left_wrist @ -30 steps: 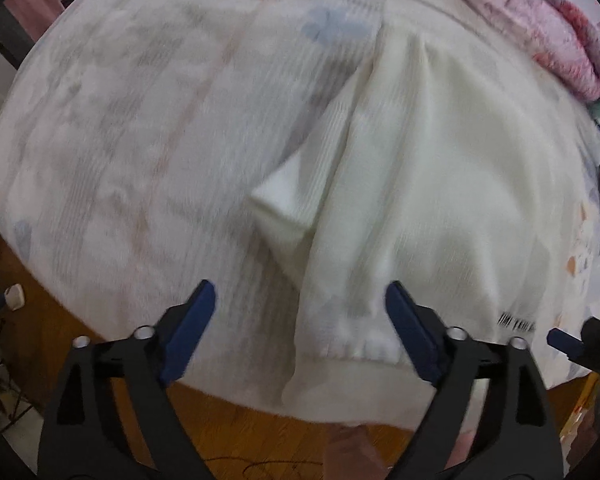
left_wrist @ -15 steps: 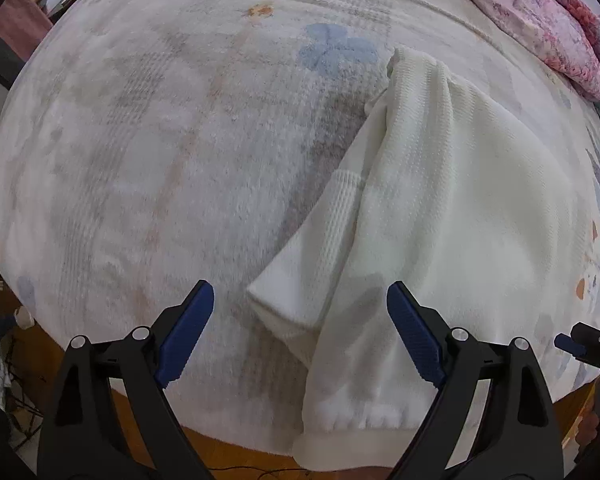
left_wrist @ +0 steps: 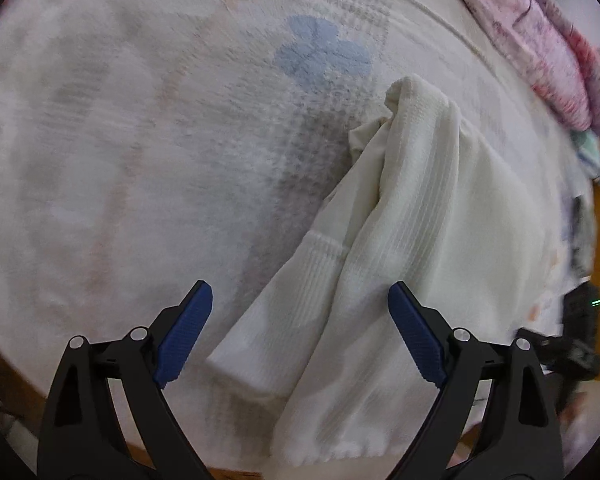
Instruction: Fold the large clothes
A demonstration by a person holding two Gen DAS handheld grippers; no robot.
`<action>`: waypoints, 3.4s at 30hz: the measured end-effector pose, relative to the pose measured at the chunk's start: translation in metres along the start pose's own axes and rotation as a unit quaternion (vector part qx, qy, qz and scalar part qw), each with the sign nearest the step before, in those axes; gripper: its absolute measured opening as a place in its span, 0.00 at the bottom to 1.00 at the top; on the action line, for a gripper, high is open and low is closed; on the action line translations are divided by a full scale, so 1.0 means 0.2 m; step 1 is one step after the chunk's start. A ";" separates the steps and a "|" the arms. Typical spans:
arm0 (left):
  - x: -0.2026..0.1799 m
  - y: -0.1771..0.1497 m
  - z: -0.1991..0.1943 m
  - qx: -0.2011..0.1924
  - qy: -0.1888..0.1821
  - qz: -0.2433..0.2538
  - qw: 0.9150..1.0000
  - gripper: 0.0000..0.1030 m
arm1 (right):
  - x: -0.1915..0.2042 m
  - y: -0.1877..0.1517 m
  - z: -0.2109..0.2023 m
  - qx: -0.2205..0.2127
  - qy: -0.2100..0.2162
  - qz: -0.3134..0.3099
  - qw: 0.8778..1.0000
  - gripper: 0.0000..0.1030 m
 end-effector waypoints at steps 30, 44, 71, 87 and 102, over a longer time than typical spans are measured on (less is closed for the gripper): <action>-0.13 -0.10 0.48 0.221 -0.259 -0.048 0.939 0.83 | -0.12 -0.17 0.01 -0.039 0.074 0.002 0.996 0.82; -0.51 -0.19 0.15 0.064 -0.037 0.085 0.994 0.32 | 0.10 -0.34 -0.16 -0.083 -0.008 -0.052 0.995 0.35; -0.91 -0.55 -0.59 -0.017 -0.030 0.142 0.989 0.29 | 0.50 -0.67 -0.74 -0.146 -0.007 -0.094 0.985 0.29; -1.43 -0.75 -0.87 -0.024 -0.055 0.247 0.967 0.28 | 0.37 -0.94 -1.33 -0.249 -0.025 -0.051 0.967 0.29; -2.35 -0.93 -0.69 -0.039 -0.059 0.306 0.949 0.28 | -0.17 -0.78 -2.08 -0.281 -0.022 -0.059 0.958 0.29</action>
Point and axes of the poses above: each gripper's, at about its wrist camera, not at the fingertips, and z roughly the way its jaws point, x to its left, y to its top, the point moved 1 cm from there along z, roughly the way its jaws point, and after that the axes turned 2 degrees about -z, right-handed, at the moved point
